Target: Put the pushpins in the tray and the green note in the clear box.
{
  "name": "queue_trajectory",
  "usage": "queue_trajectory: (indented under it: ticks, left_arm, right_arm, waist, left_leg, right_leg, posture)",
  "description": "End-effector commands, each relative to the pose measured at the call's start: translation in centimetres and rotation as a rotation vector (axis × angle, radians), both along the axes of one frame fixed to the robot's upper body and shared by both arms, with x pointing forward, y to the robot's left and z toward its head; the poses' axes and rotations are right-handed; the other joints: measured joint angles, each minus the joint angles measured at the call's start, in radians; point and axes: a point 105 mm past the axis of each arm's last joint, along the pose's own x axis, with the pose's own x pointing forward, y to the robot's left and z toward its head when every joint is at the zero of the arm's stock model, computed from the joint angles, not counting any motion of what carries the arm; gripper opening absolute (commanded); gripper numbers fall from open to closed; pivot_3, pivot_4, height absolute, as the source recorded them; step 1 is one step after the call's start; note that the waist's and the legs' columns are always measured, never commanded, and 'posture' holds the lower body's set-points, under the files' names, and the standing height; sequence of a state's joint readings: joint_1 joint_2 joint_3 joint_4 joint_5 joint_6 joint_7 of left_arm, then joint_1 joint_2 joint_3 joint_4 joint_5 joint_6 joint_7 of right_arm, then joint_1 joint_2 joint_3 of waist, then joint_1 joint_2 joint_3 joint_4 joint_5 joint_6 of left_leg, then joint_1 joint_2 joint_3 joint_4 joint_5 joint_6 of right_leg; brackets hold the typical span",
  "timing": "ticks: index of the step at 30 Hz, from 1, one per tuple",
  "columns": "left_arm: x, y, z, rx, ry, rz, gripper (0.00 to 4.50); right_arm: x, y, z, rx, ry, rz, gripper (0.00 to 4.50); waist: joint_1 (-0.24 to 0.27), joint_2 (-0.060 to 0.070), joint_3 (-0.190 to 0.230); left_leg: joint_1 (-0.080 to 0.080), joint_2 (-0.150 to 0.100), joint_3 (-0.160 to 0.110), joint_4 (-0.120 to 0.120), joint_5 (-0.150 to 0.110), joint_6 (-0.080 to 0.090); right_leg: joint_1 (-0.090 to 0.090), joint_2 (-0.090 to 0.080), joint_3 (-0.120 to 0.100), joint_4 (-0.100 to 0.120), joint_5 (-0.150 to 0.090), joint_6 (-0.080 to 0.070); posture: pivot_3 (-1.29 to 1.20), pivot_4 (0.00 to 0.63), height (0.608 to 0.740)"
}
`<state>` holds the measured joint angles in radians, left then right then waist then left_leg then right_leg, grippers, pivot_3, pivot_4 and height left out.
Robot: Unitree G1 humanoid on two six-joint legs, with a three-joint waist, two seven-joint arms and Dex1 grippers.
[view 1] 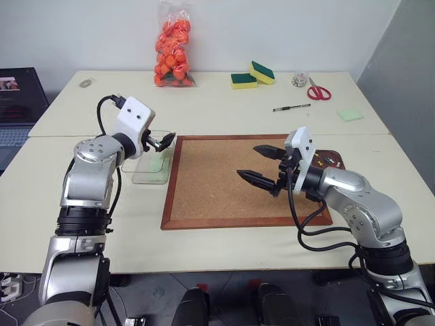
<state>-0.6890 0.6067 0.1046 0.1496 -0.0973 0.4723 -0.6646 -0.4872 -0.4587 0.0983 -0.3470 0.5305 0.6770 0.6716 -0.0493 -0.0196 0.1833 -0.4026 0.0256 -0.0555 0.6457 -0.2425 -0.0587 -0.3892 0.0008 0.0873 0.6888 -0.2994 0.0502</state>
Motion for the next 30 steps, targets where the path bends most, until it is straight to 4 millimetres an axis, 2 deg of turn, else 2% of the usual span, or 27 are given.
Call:
queue_trajectory:
  ticks: [1, 3, 6, 9, 12, 14, 16, 22, 30]
  left_arm:
    - [-2.3, -3.2, 2.1, -0.12, -0.009, -0.22, 4.31]
    - [-3.4, -4.6, 1.6, -0.115, 0.001, -0.309, 4.31]
    - [-3.6, -5.6, -0.2, -0.053, 0.008, -0.339, 4.31]
    - [-3.5, -7.4, -0.8, -0.133, 0.004, -0.378, 4.31]
    - [-3.6, -8.7, -1.2, -0.178, 0.012, -0.41, 4.31]
    - [-4.3, -10.3, -2.7, -0.165, 0.048, -0.476, 4.31]
    - [-5.0, -11.0, -3.9, -0.152, 0.083, -0.522, 4.31]
    - [-6.5, -10.9, -6.8, -0.096, 0.174, -0.581, 4.31]
    - [-8.2, -9.8, -8.4, -0.076, 0.219, -0.582, 4.31]
  right_arm:
    - [-0.9, -0.9, 1.5, 0.012, -0.108, 0.0, 4.5]
    - [-1.1, -1.6, 1.4, 0.005, -0.124, -0.021, 4.5]
    - [-1.5, -2.7, 0.7, -0.005, -0.127, -0.069, 4.5]
    - [-1.8, -4.1, -0.5, -0.036, -0.136, -0.158, 4.5]
    - [-2.1, -4.6, -1.3, -0.057, -0.143, -0.209, 4.5]
    - [-2.3, -5.2, -2.2, -0.067, -0.122, -0.254, 4.5]
    - [-2.1, -5.6, -2.7, -0.07, -0.109, -0.295, 4.5]
    - [-0.9, -6.7, -3.5, -0.066, -0.09, -0.394, 4.5]
    - [-1.5, -6.5, -4.5, -0.038, -0.059, -0.336, 4.5]
  waist:
    - [0.0, 0.0, 0.0]
    - [0.0, 0.0, 0.0]
    - [0.001, 0.0, 0.0]
    - [0.006, 0.0, 0.0]
    - [0.011, 0.0, 0.0]
    - [0.011, 0.0, 0.0]
    - [0.01, 0.0, 0.0]
    - [0.005, 0.0, 0.0]
    - [0.008, 0.0, 0.0]
  left_leg:
    - [0.0, 0.0, 0.0, 0.0, 0.0, 0.0]
    - [0.0, 0.0, 0.0, 0.0, 0.0, 0.0]
    - [0.0, 0.0, 0.0, -0.001, 0.0, 0.0]
    - [0.001, 0.0, 0.001, 0.0, 0.0, 0.0]
    - [0.001, 0.0, 0.001, 0.0, 0.0, 0.0]
    - [0.001, 0.0, 0.001, 0.0, 0.0, 0.0]
    - [0.002, 0.0, 0.001, 0.0, 0.0, 0.0]
    - [0.002, 0.0, 0.002, 0.0, 0.0, 0.0]
    - [0.002, 0.0, 0.002, -0.001, 0.0, 0.0]
  right_leg:
    - [0.0, 0.0, 0.0, 0.0, 0.0, 0.0]
    - [0.0, 0.0, 0.0, 0.0, 0.0, 0.0]
    - [0.001, 0.0, 0.0, -0.001, 0.0, 0.0]
    - [0.001, 0.0, 0.001, 0.0, 0.0, 0.0]
    - [0.001, 0.0, 0.001, 0.0, 0.0, 0.0]
    - [0.001, 0.0, 0.001, 0.0, 0.0, 0.0]
    - [0.001, 0.0, 0.002, 0.0, 0.0, 0.0]
    - [0.001, 0.001, 0.002, 0.0, 0.0, 0.0]
    - [0.001, 0.001, 0.002, -0.001, 0.0, 0.0]
  posture:
    - [0.0, 0.15, 0.74]
    - [0.0, 0.15, 0.74]
    - [0.0, 0.15, 0.74]
    - [0.0, 0.15, 0.74]
    - [0.0, 0.15, 0.74]
    - [0.0, 0.15, 0.74]
    - [0.0, 0.15, 0.74]
    - [0.0, 0.15, 0.74]
    - [0.0, 0.15, 0.74]
